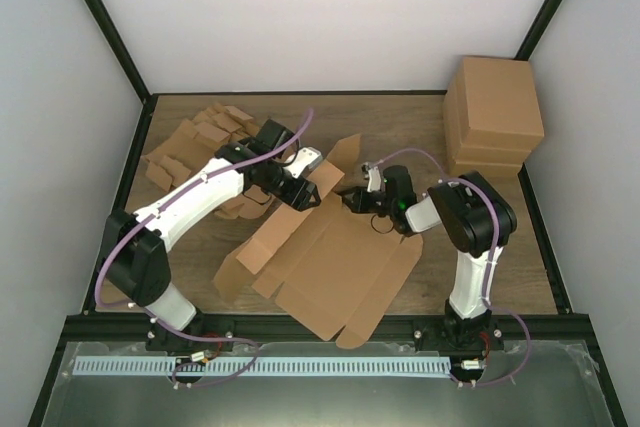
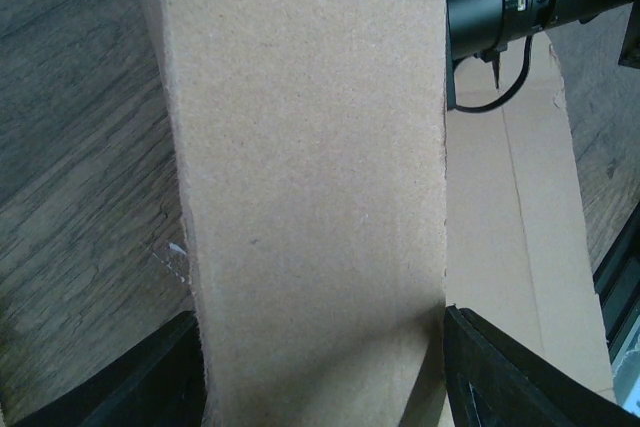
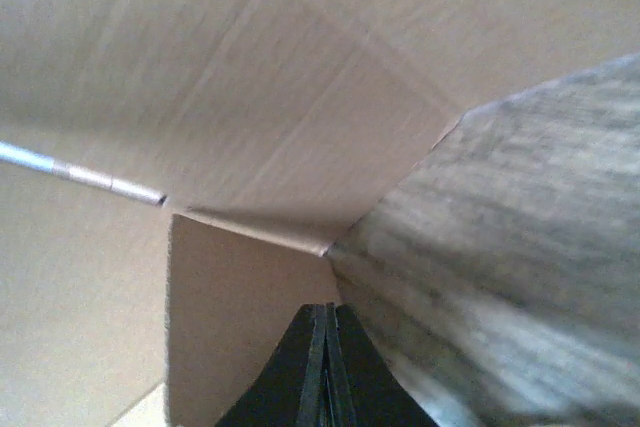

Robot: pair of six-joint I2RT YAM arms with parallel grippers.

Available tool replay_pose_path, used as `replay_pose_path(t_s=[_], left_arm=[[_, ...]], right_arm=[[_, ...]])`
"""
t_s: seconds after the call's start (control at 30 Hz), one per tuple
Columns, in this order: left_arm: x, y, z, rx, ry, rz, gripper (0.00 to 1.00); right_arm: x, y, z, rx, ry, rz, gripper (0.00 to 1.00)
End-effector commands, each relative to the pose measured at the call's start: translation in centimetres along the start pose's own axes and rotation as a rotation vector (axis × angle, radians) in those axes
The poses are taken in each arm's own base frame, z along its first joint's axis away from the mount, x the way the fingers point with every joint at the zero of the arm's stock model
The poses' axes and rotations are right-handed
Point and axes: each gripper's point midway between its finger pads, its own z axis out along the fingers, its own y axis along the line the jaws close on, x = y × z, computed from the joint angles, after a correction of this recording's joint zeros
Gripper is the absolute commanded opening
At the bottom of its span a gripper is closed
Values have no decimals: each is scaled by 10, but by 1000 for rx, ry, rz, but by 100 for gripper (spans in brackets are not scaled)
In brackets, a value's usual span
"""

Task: Fold the paper box

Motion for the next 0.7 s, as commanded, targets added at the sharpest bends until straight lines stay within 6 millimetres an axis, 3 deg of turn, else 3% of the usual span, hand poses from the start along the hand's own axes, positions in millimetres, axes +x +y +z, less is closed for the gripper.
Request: replay_pose_path(t_s=[0.0,0.2,0.4,0.53,0.67], left_arm=[[2,-6,-4,21,-11,-5,64],[7,-5,-3,17,1,-8,64],[12,-5,-1,23,12,-15,64],[12,-5,-3,19,9,-12,64],[13,-6,-3,22,11,-11,64]], right_arm=[[15,23,3,-109,45,-97,1],[33,28,9,-109,103,-129,1],[42,3,19,11,164,-74,1],[43,-5,15,60,152,-68,1],[29,8,8,40,108,-117,1]])
